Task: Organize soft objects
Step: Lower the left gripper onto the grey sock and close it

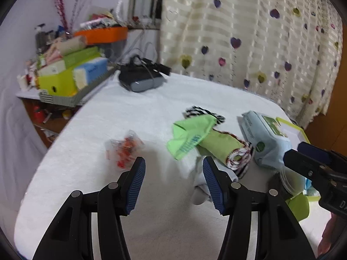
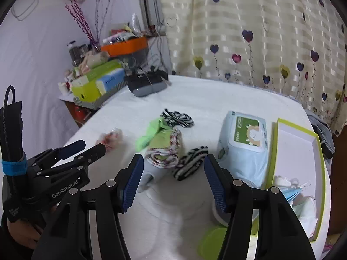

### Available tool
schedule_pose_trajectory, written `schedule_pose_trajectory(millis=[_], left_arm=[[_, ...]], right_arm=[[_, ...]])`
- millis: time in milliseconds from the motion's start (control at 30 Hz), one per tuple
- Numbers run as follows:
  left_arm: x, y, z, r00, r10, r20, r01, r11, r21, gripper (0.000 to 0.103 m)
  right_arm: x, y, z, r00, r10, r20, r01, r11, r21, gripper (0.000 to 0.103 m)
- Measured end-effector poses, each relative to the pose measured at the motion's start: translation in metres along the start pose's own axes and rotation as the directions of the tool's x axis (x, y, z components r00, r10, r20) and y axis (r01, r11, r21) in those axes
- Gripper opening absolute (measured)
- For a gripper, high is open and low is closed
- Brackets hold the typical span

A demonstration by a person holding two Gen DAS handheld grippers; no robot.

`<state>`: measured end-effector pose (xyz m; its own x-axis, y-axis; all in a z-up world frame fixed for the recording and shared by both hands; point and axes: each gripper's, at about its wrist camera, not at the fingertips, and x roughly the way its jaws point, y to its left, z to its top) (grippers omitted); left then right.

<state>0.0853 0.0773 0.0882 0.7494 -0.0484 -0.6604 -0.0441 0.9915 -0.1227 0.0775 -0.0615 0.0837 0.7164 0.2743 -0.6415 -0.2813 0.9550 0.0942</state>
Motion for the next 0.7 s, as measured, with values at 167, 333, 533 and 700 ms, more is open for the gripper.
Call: schedule_pose_trajectory(millis=[167, 333, 533, 700], left_arm=[[0.023, -0.019, -0.009, 0.992, -0.108, -0.071, 0.113, 0.991, 0.065, 0.058], [0.052, -0.034, -0.02, 0.977, -0.153, -0.151, 0.166, 0.983, 0.08, 0.063], [0.071, -0.037, -0.025, 0.971, -0.163, -0.176, 0.181, 0.979, 0.091, 0.038], [0.047, -0.022, -0.028, 0.974, -0.19, -0.12, 0.2, 0.977, 0.075, 0.028]], right_arm=[[0.009, -0.007, 0.004, 1.0, 0.019, -0.019, -0.019, 1.0, 0.004, 0.059], [0.018, -0.009, 0.02, 1.0, 0.025, -0.017, -0.025, 0.999, -0.021, 0.059], [0.029, -0.008, 0.032, 0.997, 0.063, -0.043, -0.063, 0.998, -0.013, 0.059], [0.04, -0.009, 0.037, 0.995, 0.075, -0.065, -0.076, 0.997, -0.006, 0.059]])
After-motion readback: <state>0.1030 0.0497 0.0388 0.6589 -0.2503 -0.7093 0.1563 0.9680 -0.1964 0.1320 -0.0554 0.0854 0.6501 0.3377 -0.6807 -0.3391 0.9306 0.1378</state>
